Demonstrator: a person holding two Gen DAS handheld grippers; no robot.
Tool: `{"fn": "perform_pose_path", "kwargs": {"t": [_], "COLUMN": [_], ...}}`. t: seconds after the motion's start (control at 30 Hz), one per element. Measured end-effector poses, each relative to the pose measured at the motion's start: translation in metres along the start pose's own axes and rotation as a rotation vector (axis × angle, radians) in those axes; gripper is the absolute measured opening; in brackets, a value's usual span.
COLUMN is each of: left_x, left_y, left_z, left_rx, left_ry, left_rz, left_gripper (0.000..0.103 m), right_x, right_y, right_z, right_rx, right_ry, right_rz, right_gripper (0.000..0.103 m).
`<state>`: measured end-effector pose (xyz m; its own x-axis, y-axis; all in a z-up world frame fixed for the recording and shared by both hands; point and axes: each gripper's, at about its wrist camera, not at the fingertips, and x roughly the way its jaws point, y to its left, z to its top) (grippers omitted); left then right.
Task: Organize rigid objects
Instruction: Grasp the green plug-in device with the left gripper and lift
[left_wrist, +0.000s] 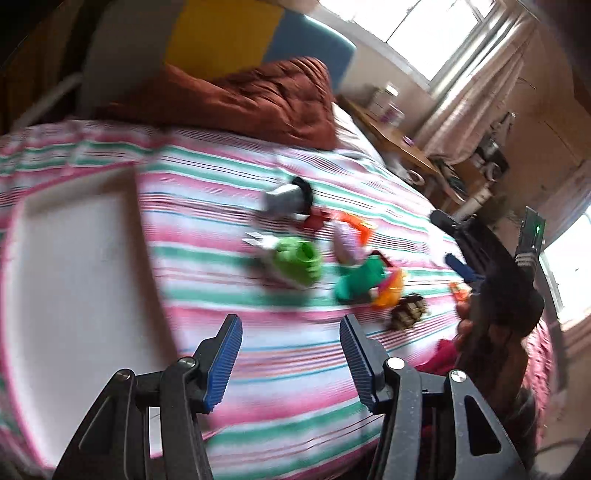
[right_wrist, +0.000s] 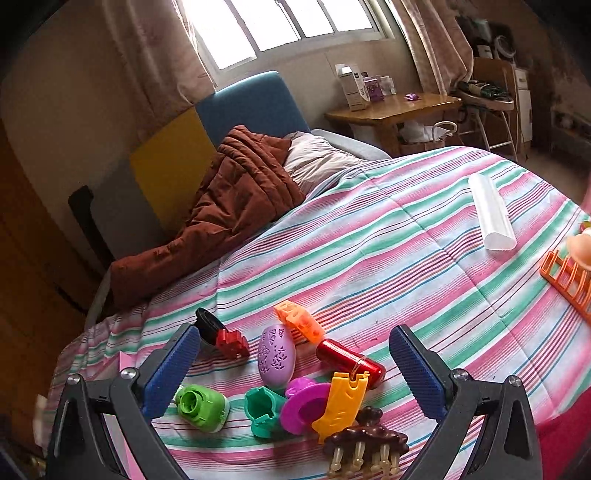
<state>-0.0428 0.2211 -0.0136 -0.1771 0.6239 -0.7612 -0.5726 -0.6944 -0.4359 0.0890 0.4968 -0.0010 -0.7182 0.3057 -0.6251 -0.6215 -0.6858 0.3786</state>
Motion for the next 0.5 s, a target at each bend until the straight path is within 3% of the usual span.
{"fn": "perform_pose_path", "kwargs": {"t": [0.17,0.3,0.43,0.5], "left_x": [0.056,0.093,0.116,0.124], "left_y": [-0.009,0.0,0.005,0.005], "left_z": [0.019,0.028,0.035,0.039], "left_rx": [-0.079,-0.229,-0.315,-0.338], "left_ry": [0.111,0.186,0.196,0.191], "left_rz": [-0.021,-0.045,-0.019,-0.004], "left_gripper": [0.056,0.056,0.058,0.066], "right_x": [0.002,0.002,0.0,0.001], "right_y": [0.001,-0.001,-0.004,-0.006], "right_z": [0.001,0.003,0.005,0.006], "right_rx": [0.005,0.017,0.036,0.052], "right_ry": [0.002,0.003,-0.005,0.0], "right_rz": [0.024,0.045,0.06,0.072], "right_gripper": [0.103,0.103,0.103,0.103]}}
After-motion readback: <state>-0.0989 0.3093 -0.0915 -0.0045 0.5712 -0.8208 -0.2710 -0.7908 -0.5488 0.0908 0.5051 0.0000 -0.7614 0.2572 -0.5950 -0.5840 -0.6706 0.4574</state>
